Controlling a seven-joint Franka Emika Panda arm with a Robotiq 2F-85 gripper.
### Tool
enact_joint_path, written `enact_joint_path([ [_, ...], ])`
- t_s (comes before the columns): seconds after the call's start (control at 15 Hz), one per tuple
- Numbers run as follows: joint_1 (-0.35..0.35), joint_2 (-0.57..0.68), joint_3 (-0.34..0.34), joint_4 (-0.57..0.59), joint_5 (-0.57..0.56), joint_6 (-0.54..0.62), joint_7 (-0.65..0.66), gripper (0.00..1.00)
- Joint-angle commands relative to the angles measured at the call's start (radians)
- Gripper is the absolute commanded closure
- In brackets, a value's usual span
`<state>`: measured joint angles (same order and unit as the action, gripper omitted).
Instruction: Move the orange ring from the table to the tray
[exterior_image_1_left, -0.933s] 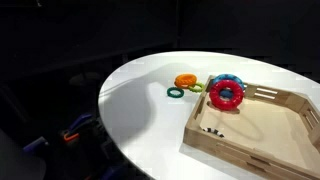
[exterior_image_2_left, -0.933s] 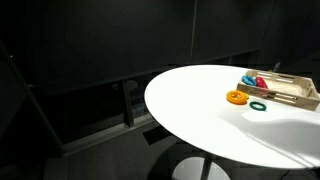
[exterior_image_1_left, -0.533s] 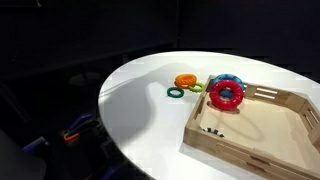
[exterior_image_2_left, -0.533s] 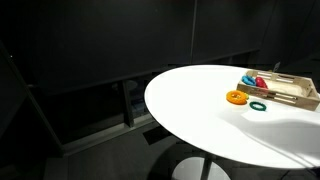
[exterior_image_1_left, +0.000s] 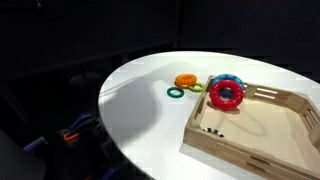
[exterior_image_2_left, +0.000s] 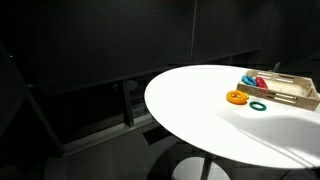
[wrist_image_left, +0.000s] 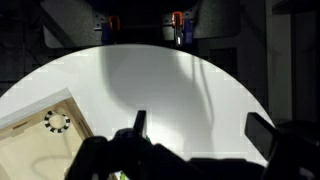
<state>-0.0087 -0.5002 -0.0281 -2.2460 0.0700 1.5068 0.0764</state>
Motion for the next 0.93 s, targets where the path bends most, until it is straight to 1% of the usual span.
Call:
enact_joint_path([
  [0.0, -0.013, 0.069, 0.01, 0.09, 0.034, 0.021, 0.043, 0.0],
  [0.27, -0.022, 0.144, 0.02, 0.147, 0.064, 0.138, 0.139, 0.0],
  [0.53, -0.026, 0.226, 0.031, 0.174, 0.023, 0.254, 0.184, 0.0],
  [0.67, -0.027, 0.271, 0.031, 0.184, -0.009, 0.291, 0.17, 0.0],
  [0.87, -0.026, 0.345, 0.026, 0.223, -0.078, 0.278, 0.14, 0.0],
])
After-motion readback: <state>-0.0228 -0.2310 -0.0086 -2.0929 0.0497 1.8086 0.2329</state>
